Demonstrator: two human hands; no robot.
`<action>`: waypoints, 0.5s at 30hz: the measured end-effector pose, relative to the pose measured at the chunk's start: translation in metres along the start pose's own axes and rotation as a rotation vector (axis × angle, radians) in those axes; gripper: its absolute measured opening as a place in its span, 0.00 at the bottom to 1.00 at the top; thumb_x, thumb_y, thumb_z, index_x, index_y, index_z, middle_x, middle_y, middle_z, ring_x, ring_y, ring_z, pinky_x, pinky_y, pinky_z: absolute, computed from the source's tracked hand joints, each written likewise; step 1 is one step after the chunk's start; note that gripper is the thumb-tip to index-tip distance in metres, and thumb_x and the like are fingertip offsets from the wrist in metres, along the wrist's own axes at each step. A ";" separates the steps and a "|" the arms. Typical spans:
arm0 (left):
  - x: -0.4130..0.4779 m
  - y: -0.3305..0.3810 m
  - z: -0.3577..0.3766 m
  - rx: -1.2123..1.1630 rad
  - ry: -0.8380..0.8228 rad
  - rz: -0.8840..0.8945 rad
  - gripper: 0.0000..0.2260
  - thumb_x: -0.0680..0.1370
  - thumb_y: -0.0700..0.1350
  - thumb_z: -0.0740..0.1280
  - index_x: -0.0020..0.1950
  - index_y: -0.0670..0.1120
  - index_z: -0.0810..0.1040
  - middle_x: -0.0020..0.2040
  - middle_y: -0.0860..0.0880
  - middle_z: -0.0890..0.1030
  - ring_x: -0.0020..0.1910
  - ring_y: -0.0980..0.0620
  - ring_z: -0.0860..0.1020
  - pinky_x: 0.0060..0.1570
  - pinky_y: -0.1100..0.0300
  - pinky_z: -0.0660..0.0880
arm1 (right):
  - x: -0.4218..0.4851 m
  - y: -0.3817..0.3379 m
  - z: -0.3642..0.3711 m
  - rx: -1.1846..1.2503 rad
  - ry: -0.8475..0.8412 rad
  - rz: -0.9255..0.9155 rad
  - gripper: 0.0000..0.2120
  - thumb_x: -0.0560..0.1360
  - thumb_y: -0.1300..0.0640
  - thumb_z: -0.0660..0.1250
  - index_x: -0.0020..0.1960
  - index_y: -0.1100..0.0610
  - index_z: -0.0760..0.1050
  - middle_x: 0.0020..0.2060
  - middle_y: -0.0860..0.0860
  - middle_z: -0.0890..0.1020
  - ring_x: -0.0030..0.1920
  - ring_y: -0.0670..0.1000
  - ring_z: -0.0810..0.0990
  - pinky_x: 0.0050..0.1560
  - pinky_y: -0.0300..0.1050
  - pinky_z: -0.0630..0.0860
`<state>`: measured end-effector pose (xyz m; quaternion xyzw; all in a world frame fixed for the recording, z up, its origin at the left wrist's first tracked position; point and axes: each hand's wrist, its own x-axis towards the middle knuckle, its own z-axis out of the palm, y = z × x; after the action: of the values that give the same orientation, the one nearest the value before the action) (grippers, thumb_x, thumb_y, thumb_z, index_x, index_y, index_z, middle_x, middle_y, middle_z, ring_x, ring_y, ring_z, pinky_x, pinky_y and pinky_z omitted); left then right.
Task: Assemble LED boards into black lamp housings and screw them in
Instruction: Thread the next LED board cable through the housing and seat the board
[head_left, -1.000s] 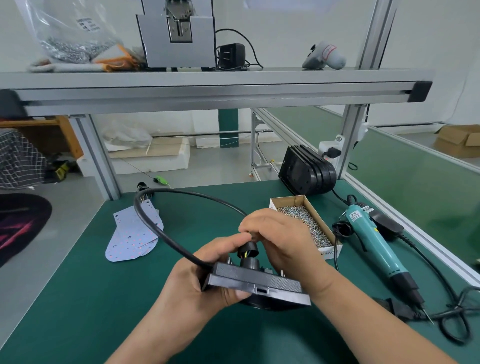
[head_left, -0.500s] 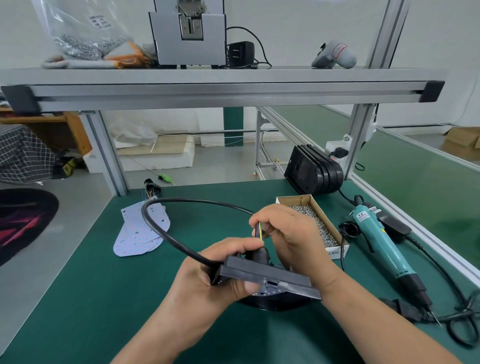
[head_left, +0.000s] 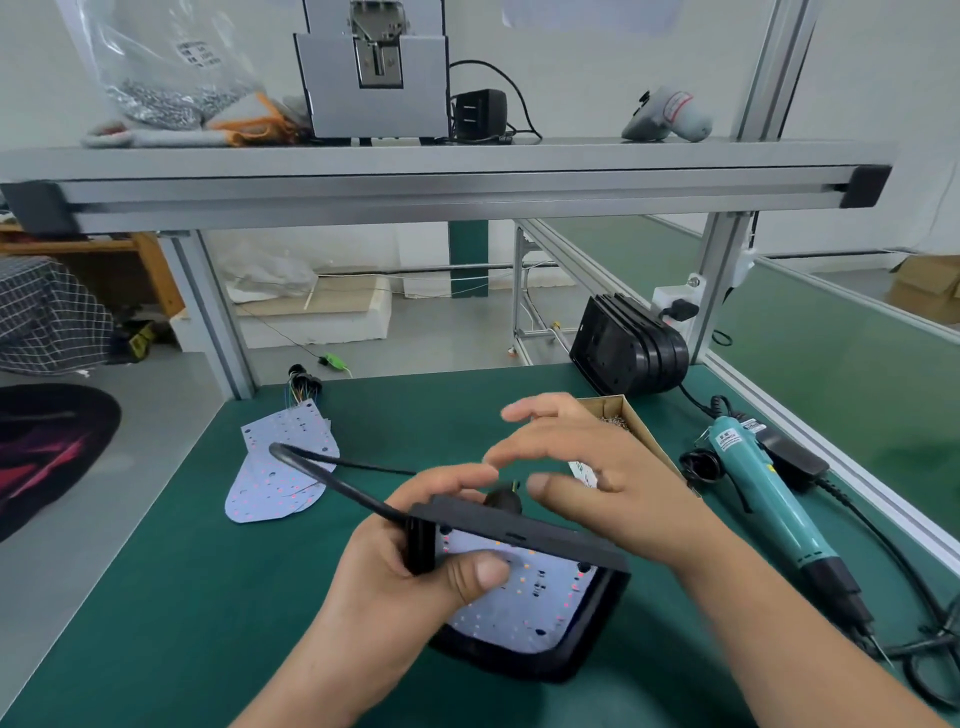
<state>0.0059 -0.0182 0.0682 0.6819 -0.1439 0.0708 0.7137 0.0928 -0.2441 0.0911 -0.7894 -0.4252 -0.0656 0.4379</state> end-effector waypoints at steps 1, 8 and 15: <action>0.001 -0.001 0.000 -0.020 0.000 -0.007 0.24 0.62 0.57 0.86 0.56 0.59 0.85 0.52 0.51 0.87 0.53 0.55 0.85 0.48 0.65 0.80 | -0.001 -0.003 -0.001 0.101 -0.028 0.017 0.14 0.81 0.61 0.67 0.65 0.55 0.83 0.61 0.47 0.84 0.73 0.55 0.74 0.71 0.45 0.69; 0.007 -0.011 -0.006 -0.037 -0.001 -0.009 0.18 0.61 0.52 0.84 0.45 0.54 0.82 0.39 0.52 0.81 0.38 0.56 0.77 0.38 0.66 0.75 | 0.003 -0.002 0.002 0.342 -0.184 0.130 0.17 0.82 0.60 0.66 0.69 0.61 0.80 0.59 0.50 0.82 0.63 0.53 0.82 0.65 0.46 0.74; 0.012 -0.020 -0.012 -0.120 -0.006 -0.025 0.26 0.60 0.62 0.87 0.51 0.53 0.84 0.46 0.49 0.84 0.47 0.51 0.81 0.46 0.64 0.77 | 0.007 -0.005 0.010 0.473 -0.113 0.169 0.12 0.80 0.57 0.71 0.62 0.60 0.82 0.52 0.46 0.85 0.54 0.46 0.83 0.56 0.40 0.77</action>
<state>0.0243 -0.0090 0.0521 0.6400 -0.1417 0.0511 0.7535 0.0907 -0.2315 0.0916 -0.7003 -0.3852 0.1166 0.5896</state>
